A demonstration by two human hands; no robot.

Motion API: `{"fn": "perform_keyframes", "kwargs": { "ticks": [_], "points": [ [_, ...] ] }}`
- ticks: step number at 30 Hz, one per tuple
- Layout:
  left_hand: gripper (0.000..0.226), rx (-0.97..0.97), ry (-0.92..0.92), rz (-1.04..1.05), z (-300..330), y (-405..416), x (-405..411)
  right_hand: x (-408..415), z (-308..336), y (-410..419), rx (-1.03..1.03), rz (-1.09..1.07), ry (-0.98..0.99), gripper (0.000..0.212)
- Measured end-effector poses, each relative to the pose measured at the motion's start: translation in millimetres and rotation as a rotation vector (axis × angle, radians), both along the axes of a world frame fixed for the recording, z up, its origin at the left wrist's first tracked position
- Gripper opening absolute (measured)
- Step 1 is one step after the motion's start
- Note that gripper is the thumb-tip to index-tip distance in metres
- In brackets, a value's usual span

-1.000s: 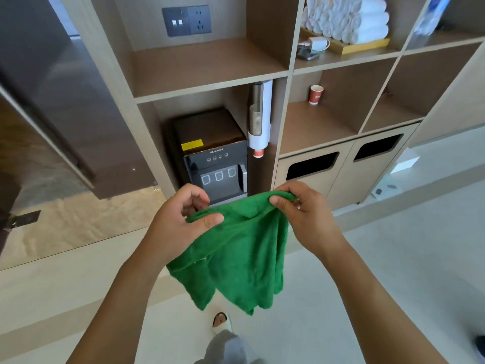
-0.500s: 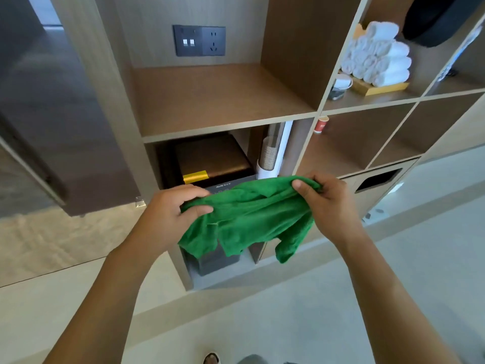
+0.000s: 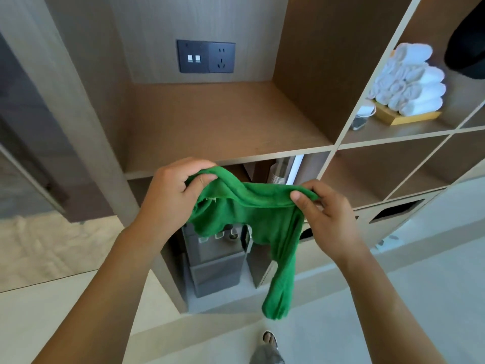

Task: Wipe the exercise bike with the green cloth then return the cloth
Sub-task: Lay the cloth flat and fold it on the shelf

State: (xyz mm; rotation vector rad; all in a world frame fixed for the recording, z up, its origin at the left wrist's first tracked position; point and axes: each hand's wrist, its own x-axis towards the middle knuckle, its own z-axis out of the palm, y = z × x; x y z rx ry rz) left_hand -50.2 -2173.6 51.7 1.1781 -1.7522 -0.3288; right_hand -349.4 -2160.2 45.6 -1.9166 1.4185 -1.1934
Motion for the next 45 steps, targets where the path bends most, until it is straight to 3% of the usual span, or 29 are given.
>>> {"fn": "perform_keyframes", "kwargs": {
  "ticks": [6,11,14,18,22,25,28,32,38,45],
  "points": [
    [0.011,0.019,-0.081,0.175,25.0,-51.6,-21.2,-22.9,11.4,-72.6,-0.058,0.154,-0.064,0.025],
    [0.016,-0.031,-0.375,0.406,53.2,-93.7,-35.2,-30.1,27.0,-132.6,-0.051,0.292,-0.082,0.025],
    [0.019,0.035,-0.503,0.495,63.3,-121.7,-40.5,-29.0,31.9,-162.4,-0.063,0.350,-0.042,0.018],
    [0.023,0.178,-0.586,0.571,66.7,-166.7,-39.5,-22.2,31.2,-200.9,-0.116,0.273,0.113,0.014],
    [0.021,0.331,-0.606,0.496,59.9,-200.5,-28.3,-11.1,27.8,-216.4,-0.138,0.164,0.321,0.007],
    [0.016,0.408,-0.612,0.370,53.8,-216.3,-21.6,1.9,25.6,-209.9,-0.272,0.250,0.423,0.012],
    [0.016,0.341,-0.558,0.318,47.5,-223.8,-18.3,19.8,27.4,-202.8,-0.332,0.391,0.456,0.024],
    [0.025,0.275,-0.505,0.310,41.8,-224.7,-13.9,47.8,31.3,-213.7,-0.236,0.510,0.555,0.034],
    [0.035,0.216,-0.539,0.335,53.4,-200.2,5.0,71.7,32.0,-233.6,-0.188,0.490,0.620,0.039],
    [0.040,0.253,-0.525,0.204,47.2,-139.5,1.6,82.1,35.7,-238.0,-0.226,0.479,0.570,0.038]
  ]
}}
